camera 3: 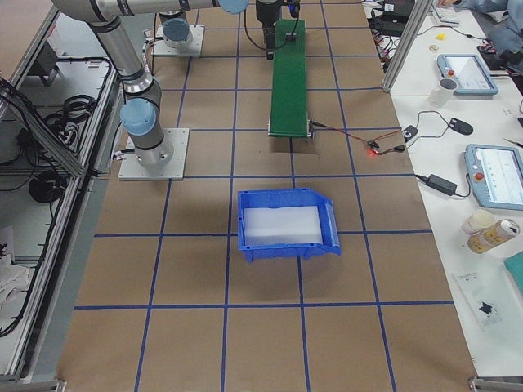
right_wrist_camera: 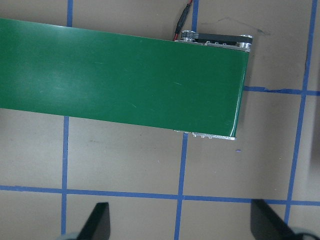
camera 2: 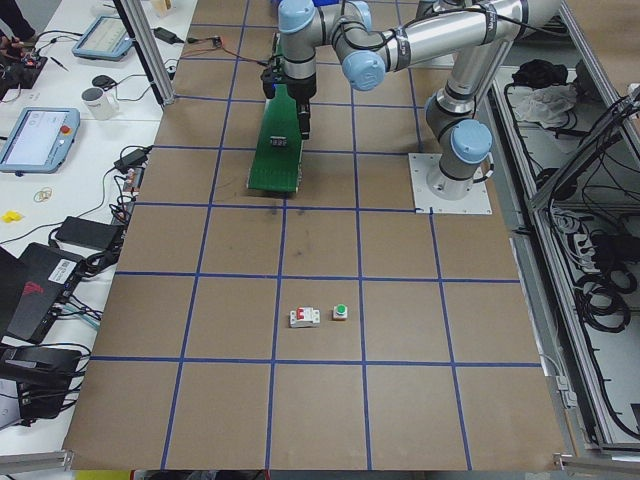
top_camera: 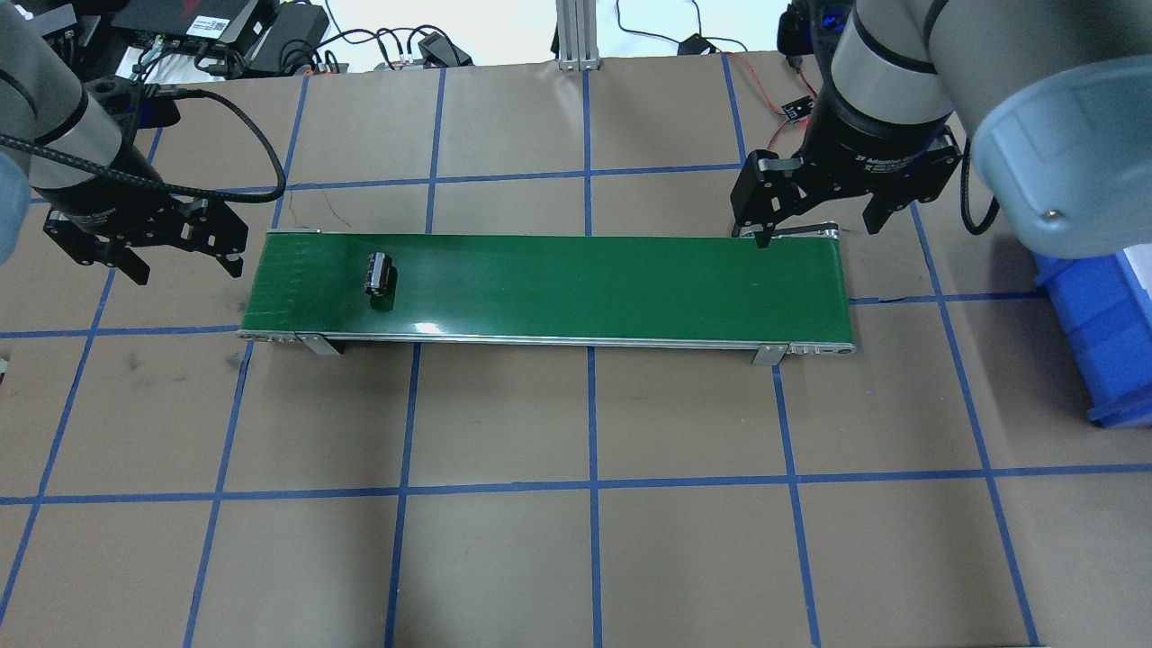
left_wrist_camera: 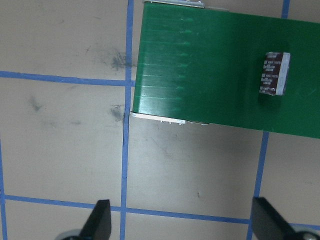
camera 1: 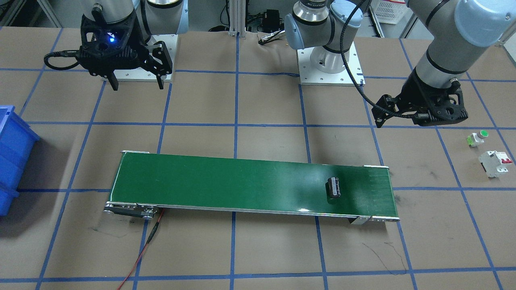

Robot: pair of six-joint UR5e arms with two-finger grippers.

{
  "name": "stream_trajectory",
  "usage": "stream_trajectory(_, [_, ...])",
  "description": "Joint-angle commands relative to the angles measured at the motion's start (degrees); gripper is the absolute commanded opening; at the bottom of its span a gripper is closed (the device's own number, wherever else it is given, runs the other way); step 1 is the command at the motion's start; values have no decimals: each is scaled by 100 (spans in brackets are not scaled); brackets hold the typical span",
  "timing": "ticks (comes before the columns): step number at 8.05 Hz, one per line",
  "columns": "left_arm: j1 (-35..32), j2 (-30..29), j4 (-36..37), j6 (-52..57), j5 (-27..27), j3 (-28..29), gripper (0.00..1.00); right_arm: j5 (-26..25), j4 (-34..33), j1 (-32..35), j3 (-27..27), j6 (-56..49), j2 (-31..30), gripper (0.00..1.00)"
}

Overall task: Move capacitor from left to right
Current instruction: 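Open the left gripper and raise it away from the capacitor, then lower the right gripper over the far end of the moving belt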

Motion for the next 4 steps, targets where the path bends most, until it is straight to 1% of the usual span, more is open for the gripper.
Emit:
stream_trajectory(1, [-9,53,-40,-12,84,5,100,-2,0,0,0,-1,0,100])
stream_trajectory(2, [0,44,-14,-12,285,5,100,7,-26,0,9,-18,26,100])
stream_trajectory(4, [0,27,4,-12,296,-3,100,34,-201,0,53,-80,175,100])
